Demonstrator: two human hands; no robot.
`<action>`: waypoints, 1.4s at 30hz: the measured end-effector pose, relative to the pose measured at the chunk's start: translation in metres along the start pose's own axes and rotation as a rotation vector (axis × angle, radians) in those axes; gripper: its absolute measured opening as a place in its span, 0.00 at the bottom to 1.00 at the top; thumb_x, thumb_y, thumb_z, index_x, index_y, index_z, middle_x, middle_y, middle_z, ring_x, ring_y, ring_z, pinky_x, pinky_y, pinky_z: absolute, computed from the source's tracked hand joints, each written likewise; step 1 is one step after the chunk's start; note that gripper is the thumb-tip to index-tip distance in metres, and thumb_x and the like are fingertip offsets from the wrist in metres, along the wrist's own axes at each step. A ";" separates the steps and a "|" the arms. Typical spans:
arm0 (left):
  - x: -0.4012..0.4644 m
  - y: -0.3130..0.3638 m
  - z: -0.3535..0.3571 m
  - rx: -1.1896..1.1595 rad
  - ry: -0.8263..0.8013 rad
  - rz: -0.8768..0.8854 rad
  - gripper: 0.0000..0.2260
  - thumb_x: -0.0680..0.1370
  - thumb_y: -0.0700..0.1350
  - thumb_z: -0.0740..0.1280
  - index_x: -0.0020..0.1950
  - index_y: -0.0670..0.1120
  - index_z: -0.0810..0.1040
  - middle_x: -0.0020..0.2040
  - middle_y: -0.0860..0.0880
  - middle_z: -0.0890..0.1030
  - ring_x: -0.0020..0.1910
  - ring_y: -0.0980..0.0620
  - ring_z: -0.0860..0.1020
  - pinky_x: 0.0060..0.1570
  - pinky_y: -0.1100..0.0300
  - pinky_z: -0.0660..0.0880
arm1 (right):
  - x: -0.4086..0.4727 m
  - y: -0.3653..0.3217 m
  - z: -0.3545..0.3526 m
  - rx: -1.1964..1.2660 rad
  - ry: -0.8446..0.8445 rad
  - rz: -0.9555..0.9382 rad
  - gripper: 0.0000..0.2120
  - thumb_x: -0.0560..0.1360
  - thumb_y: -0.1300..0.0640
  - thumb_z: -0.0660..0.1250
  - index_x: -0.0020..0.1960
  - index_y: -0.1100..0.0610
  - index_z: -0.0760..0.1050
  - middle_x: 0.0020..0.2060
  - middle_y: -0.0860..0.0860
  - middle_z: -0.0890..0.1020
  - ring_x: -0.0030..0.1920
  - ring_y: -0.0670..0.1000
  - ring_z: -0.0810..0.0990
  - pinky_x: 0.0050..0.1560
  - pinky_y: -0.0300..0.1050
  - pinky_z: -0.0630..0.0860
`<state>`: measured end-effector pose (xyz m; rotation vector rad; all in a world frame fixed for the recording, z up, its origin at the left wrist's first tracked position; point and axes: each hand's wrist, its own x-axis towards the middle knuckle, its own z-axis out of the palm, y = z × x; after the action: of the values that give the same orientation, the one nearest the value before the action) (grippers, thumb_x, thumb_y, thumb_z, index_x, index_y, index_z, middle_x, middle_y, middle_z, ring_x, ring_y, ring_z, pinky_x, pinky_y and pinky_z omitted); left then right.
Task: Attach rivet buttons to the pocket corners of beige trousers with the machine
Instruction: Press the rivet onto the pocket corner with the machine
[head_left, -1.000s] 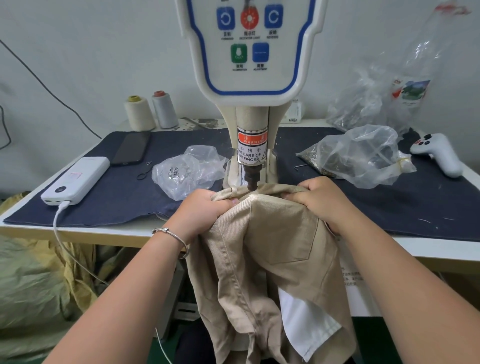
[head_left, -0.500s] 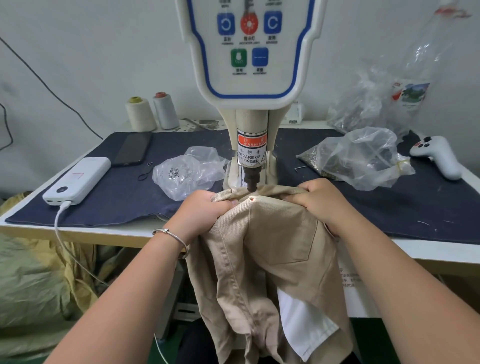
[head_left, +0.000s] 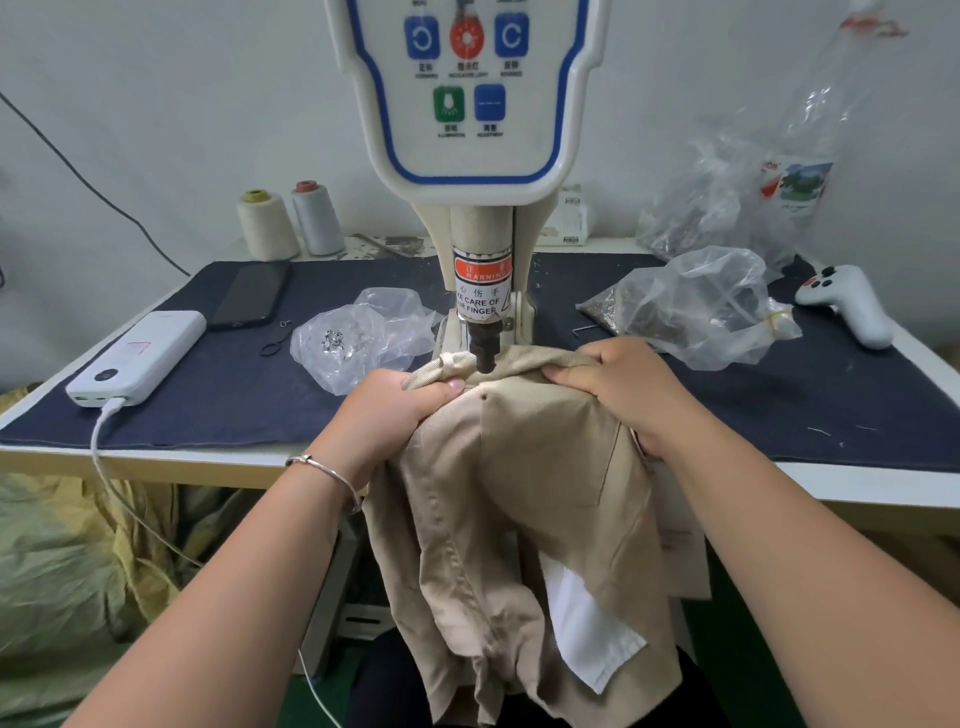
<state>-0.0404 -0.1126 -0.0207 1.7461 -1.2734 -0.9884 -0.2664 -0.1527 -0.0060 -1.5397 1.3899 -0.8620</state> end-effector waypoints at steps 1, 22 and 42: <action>-0.004 0.002 -0.001 -0.015 0.001 0.008 0.14 0.73 0.56 0.75 0.41 0.44 0.85 0.33 0.52 0.81 0.32 0.57 0.77 0.36 0.63 0.73 | -0.003 -0.005 -0.002 0.030 -0.004 -0.005 0.19 0.72 0.53 0.74 0.42 0.71 0.76 0.32 0.58 0.74 0.36 0.50 0.72 0.38 0.43 0.65; -0.065 -0.003 -0.001 -0.612 -0.547 -0.287 0.21 0.59 0.56 0.84 0.49 0.50 0.89 0.52 0.47 0.87 0.52 0.54 0.85 0.47 0.64 0.80 | -0.087 0.008 -0.010 0.553 -0.449 0.362 0.20 0.64 0.54 0.73 0.51 0.67 0.83 0.47 0.64 0.84 0.42 0.55 0.84 0.42 0.43 0.81; -0.113 0.013 -0.008 -0.664 -0.724 -0.071 0.23 0.63 0.38 0.75 0.58 0.45 0.85 0.57 0.38 0.84 0.55 0.42 0.84 0.50 0.54 0.80 | -0.116 -0.013 -0.021 0.602 -0.396 0.249 0.19 0.61 0.55 0.75 0.47 0.66 0.83 0.42 0.60 0.84 0.39 0.53 0.83 0.39 0.40 0.79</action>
<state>-0.0615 -0.0057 0.0116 0.9393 -1.0866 -1.9286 -0.2967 -0.0409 0.0211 -0.9802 0.8961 -0.6881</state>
